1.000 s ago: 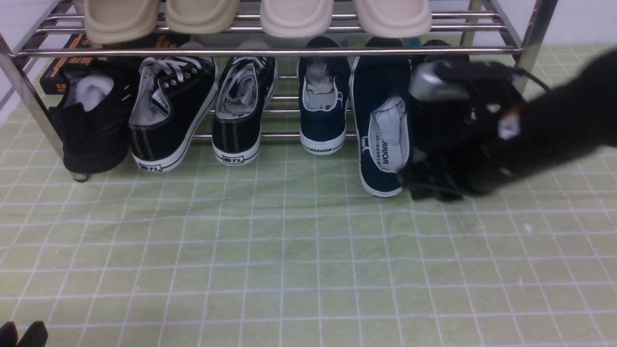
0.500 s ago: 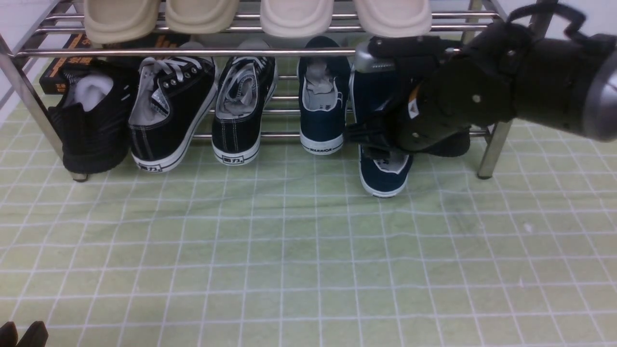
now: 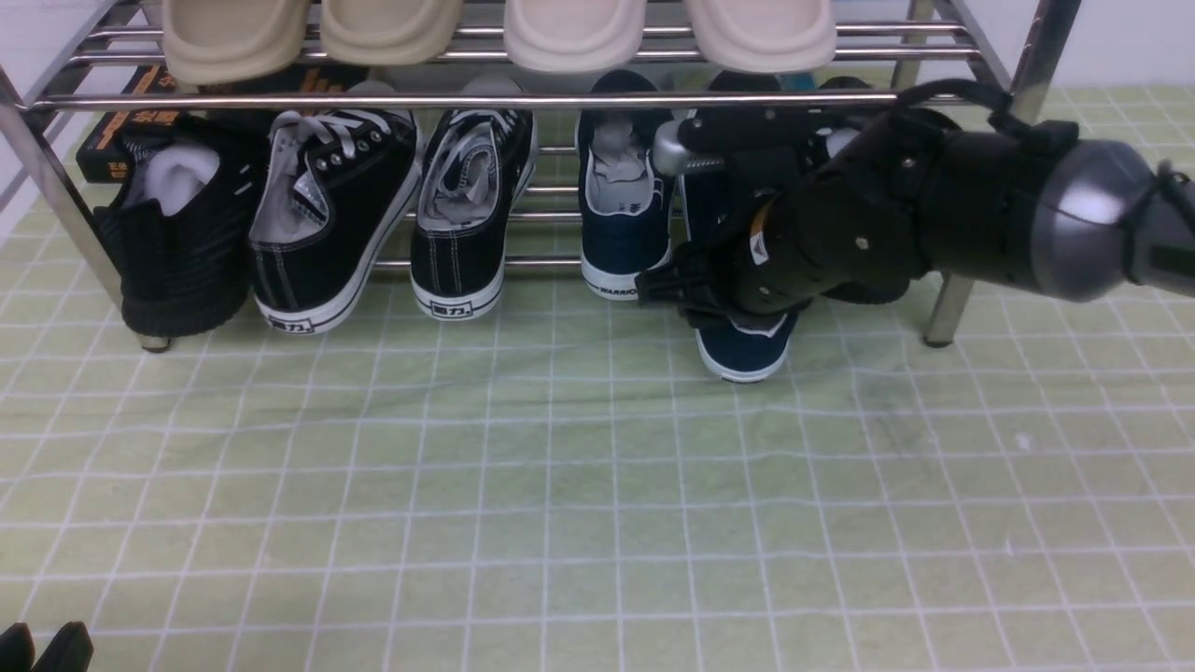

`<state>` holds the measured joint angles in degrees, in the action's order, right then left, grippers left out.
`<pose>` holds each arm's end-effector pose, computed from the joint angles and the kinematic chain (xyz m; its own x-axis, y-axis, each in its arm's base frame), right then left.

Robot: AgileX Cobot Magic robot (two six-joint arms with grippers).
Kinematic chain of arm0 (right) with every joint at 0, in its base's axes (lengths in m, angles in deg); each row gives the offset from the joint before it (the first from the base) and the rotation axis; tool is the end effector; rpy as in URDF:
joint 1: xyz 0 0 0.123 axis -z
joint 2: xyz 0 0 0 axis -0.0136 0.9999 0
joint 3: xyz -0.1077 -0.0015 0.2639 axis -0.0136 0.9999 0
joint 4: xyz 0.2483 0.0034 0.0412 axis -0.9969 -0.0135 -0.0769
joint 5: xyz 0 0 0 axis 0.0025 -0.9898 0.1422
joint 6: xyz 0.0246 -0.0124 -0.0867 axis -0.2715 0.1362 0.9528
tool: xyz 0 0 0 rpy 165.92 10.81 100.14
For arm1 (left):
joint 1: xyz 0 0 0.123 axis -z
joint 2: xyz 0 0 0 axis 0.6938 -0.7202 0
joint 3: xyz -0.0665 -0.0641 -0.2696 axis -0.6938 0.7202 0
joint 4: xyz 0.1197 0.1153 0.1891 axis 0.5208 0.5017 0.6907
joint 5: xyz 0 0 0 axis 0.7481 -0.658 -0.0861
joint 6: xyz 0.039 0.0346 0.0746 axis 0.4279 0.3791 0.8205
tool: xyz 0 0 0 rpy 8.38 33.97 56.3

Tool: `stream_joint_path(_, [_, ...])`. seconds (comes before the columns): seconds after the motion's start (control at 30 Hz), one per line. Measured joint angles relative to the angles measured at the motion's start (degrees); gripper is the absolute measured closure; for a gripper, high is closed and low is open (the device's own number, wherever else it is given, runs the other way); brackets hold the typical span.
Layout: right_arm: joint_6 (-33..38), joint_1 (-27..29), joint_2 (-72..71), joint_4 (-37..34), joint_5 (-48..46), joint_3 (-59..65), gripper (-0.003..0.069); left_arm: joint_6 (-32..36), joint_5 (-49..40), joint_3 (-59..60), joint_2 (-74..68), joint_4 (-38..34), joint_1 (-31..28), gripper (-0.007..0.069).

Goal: Take the shoes off the shelf with your hand from the green coffee tablecloth.

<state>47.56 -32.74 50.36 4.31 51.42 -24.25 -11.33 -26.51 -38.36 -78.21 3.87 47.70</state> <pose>0.3682 0.2330 0.2342 -0.7600 -0.0740 -0.6457 -0.2370 0.9567 0.1692 0.0554 0.0007 0.1797 -0.1872 0.0570 -0.9807 0.0271 0.9982 0.0529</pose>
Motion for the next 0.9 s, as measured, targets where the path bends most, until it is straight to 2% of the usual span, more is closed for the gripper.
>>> stream_joint_path(0.13, [-0.1,0.0,0.2,1.9,0.1,0.0,0.0405,0.0,0.0,0.0,0.0,0.1,0.0,0.0383])
stream_joint_path(0.27, [0.0,-0.2,0.0,3.0,-0.9,0.0,0.0593,0.0,0.0,0.0,0.0,0.1,0.0,0.0383])
stream_joint_path(0.3, [0.0,-0.2,-0.4,3.2,-1.7,0.0,0.0613,0.0,0.0,0.0,0.0,0.1,0.0,0.0383])
stream_joint_path(0.5, [2.0,-0.2,-6.0,2.1,-10.9,0.0,0.061,0.0,0.0,0.0,0.0,0.1,0.0,0.0383])
stream_joint_path(0.67, [7.8,-0.3,-13.8,-4.6,-18.6,0.0,0.061,0.0,0.0,0.0,0.0,0.1,0.0,0.0383])
stream_joint_path(0.9, [18.3,-0.3,-23.6,-18.3,-31.8,0.0,0.061,0.0,0.0,0.0,0.0,0.1,0.0,0.0383])
